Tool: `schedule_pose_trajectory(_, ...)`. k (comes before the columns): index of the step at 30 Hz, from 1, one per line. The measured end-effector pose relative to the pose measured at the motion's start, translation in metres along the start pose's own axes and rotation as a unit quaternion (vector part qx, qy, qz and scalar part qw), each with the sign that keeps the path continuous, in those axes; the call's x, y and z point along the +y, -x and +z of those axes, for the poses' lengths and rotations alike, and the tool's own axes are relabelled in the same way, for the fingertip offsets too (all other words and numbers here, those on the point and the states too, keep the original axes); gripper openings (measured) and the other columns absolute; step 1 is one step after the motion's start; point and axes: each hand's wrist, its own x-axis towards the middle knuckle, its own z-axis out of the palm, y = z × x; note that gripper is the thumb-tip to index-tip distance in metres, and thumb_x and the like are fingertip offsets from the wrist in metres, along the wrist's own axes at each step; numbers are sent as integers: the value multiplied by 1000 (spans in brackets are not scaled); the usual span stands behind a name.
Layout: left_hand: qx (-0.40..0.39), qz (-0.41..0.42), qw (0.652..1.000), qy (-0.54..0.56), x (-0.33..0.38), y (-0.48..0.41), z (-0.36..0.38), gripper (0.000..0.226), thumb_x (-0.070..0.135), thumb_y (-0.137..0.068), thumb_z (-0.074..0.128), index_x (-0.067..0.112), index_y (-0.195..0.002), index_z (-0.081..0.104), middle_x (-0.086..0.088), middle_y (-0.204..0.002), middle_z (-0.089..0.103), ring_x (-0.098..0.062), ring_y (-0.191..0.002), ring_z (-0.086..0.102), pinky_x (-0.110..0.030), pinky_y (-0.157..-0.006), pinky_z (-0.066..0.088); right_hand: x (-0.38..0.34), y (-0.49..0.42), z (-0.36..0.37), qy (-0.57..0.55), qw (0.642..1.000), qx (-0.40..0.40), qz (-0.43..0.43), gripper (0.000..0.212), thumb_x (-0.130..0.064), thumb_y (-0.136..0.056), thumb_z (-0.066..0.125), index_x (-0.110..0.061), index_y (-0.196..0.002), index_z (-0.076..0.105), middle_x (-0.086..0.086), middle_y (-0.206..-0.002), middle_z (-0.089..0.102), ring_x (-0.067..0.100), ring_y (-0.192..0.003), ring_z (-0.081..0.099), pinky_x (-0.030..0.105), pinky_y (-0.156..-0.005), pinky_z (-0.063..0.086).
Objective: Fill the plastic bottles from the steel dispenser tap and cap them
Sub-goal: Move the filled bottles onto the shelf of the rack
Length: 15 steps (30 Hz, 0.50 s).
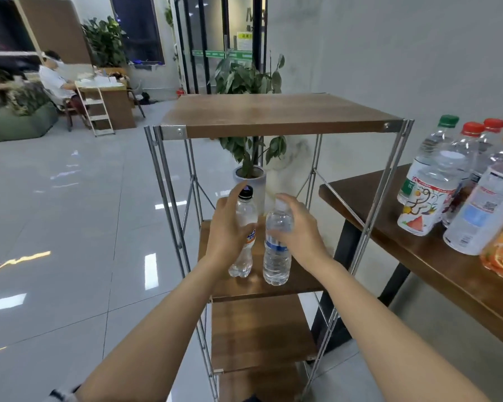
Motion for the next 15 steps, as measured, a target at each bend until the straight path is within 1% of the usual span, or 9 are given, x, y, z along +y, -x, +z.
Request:
schedule_pose_trajectory(2, 14, -28, 999, -7, -14, -9, 6, 85, 9, -79, 81, 39, -145, 36, 3, -134, 52, 0, -103, 43, -2, -77, 32, 10, -14, 7, 1, 1000, -13, 6, 69, -5, -87, 73, -28, -144, 42, -1, -145, 44, 4, -122, 41, -8, -75, 32)
schedule_pose_trajectory(4, 35, -54, 998, -15, -23, -19, 12, 85, 6, -79, 80, 36, -146, 36, 1, -134, 51, -2, -103, 43, -1, -74, 32, 18, -28, 13, 18, 999, -27, -4, 67, -11, -89, 72, -28, -146, 39, -1, -144, 45, 3, -114, 42, -8, -69, 32)
schedule_pose_trajectory(7, 64, -75, 995, -26, -32, -36, 17, 86, 0, -79, 77, 34, -146, 36, -2, -130, 51, -5, -101, 43, 5, -69, 32, 25, -46, 21, 35, 999, -33, -15, 61, -14, -92, 68, -23, -145, 39, -2, -132, 47, 5, -105, 40, -10, -67, 29)
schedule_pose_trajectory(9, 81, -87, 992, -33, -35, -47, 19, 84, -3, -81, 74, 31, -148, 36, -5, -131, 51, -5, -103, 42, 7, -68, 31, 29, -59, 31, 33, 999, -16, -25, 63, -10, -89, 71, -22, -143, 42, -5, -126, 47, 4, -105, 43, -5, -78, 35)
schedule_pose_trajectory(11, 94, -92, 991, -30, -38, -56, 22, 82, -6, -82, 70, 28, -148, 35, -6, -134, 49, -6, -107, 41, 6, -72, 32, 38, -74, 45, 6, 999, -2, -37, 66, -4, -83, 75, -22, -140, 45, 3, -129, 51, 5, -107, 47, 8, -92, 43)
schedule_pose_trajectory(12, 99, -94, 990, -26, -40, -61, 24, 82, -7, -82, 69, 27, -148, 35, -6, -133, 49, -8, -108, 43, 1, -78, 34, 42, -81, 51, -6, 999, 0, -44, 65, -3, -82, 76, -21, -138, 46, 6, -129, 52, 7, -108, 49, 16, -95, 46)
schedule_pose_trajectory(13, 103, -96, 990, -23, -41, -65, 25, 82, -8, -82, 69, 28, -148, 35, -7, -131, 49, -11, -110, 46, -7, -86, 36, 46, -88, 57, -14, 999, 2, -51, 64, -3, -83, 75, -21, -137, 47, 8, -128, 52, 9, -108, 50, 20, -96, 47)
schedule_pose_trajectory(14, 108, -99, 989, -23, -43, -70, 26, 83, -9, -81, 68, 28, -148, 35, -7, -130, 49, -16, -112, 49, -17, -92, 40, 49, -95, 62, -20, 998, 4, -57, 62, -4, -83, 75, -21, -136, 47, 9, -128, 52, 10, -108, 50, 16, -95, 46)
schedule_pose_trajectory(15, 112, -103, 988, -24, -46, -76, 26, 83, -10, -81, 68, 27, -147, 35, -7, -129, 49, -20, -114, 51, -25, -94, 43, 51, -102, 66, -25, 998, 7, -60, 62, -4, -83, 75, -20, -136, 47, 10, -128, 52, 9, -107, 49, 10, -92, 42)
